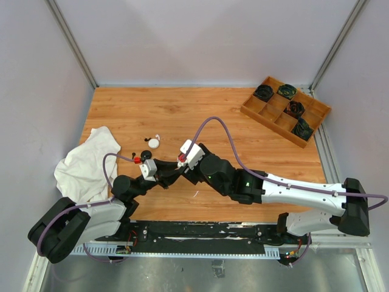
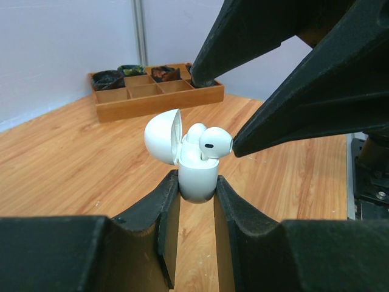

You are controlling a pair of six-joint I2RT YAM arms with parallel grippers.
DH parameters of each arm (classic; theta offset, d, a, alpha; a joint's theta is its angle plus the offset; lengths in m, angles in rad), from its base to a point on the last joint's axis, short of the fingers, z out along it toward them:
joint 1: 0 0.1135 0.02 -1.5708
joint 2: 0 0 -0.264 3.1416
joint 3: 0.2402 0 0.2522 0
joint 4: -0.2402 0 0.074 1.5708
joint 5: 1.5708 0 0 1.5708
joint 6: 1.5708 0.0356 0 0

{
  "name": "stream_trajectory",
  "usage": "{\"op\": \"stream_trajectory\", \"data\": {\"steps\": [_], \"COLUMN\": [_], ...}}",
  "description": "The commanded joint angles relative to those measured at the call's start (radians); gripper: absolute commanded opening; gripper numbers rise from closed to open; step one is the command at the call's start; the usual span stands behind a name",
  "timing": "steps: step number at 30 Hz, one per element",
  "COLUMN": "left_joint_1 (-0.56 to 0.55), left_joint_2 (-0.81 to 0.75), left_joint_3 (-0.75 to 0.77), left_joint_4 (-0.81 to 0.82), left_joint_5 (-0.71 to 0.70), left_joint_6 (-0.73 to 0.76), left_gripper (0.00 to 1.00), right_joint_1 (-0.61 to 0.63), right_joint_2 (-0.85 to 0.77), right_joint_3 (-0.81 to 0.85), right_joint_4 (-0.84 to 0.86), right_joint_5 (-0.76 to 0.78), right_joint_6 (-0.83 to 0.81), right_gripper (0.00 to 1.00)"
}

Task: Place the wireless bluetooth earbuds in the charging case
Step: Place the earbud in the charging case.

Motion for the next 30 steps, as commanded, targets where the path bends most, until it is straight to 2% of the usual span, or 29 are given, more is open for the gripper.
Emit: {"op": "stream_trajectory", "data": {"steps": [1,22,25,30], "left_joint_1": [0.002,0.002,0.002,0.002], "left_joint_2": [0.004,0.008,0.008,0.018], "left_joint_3": [0.009,0.015,0.020,0.027], "left_joint_4": [0.047,0.042,0.036,0.033], "left_joint_5": [0.018,0.041,0.054,0.083], "left_joint_6": [0.006,0.006,0.008,0.008], "left_gripper": [0.00,0.00,0.00,0.00], "right_joint_1": [-0.011,-0.044,-0.085,-0.198], "right_joint_2": [0.024,0.038,0.016,-0.023], "right_joint_3": [0.012,0.087,0.103,0.112], "right_joint_4": [0.026,-0.012,-0.065,-0.125], "right_joint_5": [-0.002,-0.002,-0.128,-0.442], "right_joint_6": [0.019,0.020,0.022,0.032], "right_gripper": [0.63,0.67,0.69,0.78]}}
